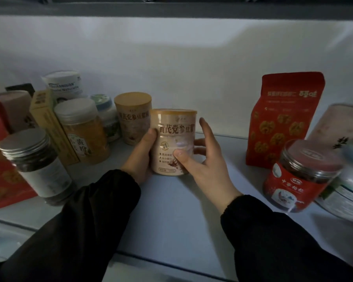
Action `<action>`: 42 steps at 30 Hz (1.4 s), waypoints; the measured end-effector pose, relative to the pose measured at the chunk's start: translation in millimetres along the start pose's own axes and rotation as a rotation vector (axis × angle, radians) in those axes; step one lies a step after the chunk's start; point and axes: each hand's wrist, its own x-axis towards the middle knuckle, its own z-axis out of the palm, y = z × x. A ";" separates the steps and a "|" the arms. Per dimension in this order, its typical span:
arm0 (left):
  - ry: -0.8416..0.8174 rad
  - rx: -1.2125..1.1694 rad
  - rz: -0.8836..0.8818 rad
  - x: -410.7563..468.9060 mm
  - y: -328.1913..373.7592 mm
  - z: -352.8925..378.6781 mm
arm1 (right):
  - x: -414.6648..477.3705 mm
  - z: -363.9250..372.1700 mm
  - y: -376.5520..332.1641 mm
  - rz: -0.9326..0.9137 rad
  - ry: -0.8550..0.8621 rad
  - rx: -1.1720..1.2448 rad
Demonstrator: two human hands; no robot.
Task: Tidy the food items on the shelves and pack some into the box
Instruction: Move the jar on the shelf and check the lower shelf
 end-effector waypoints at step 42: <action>-0.682 1.742 0.311 -95.1 -25.7 70.2 | -161.3 -128.7 -109.8 0.122 0.168 -1.183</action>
